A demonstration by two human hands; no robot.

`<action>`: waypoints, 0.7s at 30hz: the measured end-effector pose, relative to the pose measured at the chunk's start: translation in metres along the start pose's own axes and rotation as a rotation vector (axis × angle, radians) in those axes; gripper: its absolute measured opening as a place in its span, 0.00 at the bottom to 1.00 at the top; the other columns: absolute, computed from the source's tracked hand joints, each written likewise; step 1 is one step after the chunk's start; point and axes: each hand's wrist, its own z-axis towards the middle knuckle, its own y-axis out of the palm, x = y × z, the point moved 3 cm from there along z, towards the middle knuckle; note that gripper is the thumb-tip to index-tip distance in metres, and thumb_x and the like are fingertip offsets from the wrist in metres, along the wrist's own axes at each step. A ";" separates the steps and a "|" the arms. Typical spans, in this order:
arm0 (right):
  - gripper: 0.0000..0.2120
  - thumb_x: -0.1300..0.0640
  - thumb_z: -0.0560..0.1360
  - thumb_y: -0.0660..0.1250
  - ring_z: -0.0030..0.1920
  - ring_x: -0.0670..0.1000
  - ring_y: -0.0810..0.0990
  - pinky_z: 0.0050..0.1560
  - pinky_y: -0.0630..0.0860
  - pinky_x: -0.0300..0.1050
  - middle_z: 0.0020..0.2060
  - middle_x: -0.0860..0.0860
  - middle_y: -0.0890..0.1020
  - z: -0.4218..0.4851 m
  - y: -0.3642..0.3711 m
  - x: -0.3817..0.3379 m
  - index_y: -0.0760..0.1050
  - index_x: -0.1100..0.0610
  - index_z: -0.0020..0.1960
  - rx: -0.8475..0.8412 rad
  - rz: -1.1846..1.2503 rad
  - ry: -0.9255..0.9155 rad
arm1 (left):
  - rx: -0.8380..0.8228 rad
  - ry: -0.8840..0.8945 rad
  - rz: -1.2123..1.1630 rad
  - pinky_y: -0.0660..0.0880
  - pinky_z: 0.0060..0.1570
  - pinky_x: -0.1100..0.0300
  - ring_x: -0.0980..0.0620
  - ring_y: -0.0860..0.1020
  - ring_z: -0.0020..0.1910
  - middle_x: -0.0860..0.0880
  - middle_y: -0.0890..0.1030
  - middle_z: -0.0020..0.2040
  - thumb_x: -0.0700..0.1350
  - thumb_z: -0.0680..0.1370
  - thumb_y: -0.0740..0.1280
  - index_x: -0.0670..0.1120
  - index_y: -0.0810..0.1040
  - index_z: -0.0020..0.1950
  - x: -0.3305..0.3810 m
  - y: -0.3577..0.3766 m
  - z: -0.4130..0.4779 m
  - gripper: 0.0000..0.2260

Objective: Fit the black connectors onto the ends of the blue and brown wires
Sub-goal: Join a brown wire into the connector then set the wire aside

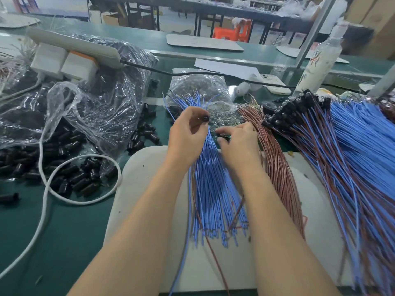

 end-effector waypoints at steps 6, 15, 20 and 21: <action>0.08 0.54 0.77 0.65 0.57 0.54 0.67 0.60 0.67 0.47 0.55 0.53 0.69 -0.001 0.008 0.000 0.79 0.52 0.55 0.044 -0.030 0.023 | -0.014 -0.004 -0.012 0.74 0.53 0.68 0.54 0.79 0.49 0.48 0.81 0.48 0.29 0.75 0.63 0.42 0.77 0.51 0.001 0.002 -0.001 0.11; 0.06 0.61 0.77 0.64 0.43 0.50 0.79 0.52 0.76 0.52 0.41 0.51 0.80 -0.008 -0.019 -0.014 0.72 0.54 0.53 0.173 0.641 -0.035 | -0.055 -0.020 0.002 0.75 0.55 0.64 0.55 0.80 0.50 0.51 0.81 0.47 0.33 0.76 0.63 0.44 0.77 0.51 -0.002 0.002 0.001 0.09; 0.09 0.61 0.78 0.63 0.46 0.53 0.81 0.53 0.77 0.53 0.42 0.54 0.82 -0.010 -0.023 -0.019 0.76 0.49 0.54 0.141 0.683 -0.072 | -0.052 -0.014 0.003 0.75 0.52 0.64 0.55 0.80 0.48 0.53 0.81 0.46 0.34 0.76 0.64 0.47 0.78 0.50 -0.002 0.002 0.001 0.09; 0.08 0.61 0.78 0.64 0.46 0.53 0.81 0.54 0.77 0.53 0.43 0.54 0.83 -0.010 -0.023 -0.018 0.76 0.51 0.53 0.151 0.688 -0.061 | -0.050 -0.014 0.005 0.75 0.52 0.65 0.55 0.80 0.48 0.53 0.81 0.46 0.34 0.76 0.64 0.47 0.78 0.49 -0.002 0.002 0.001 0.09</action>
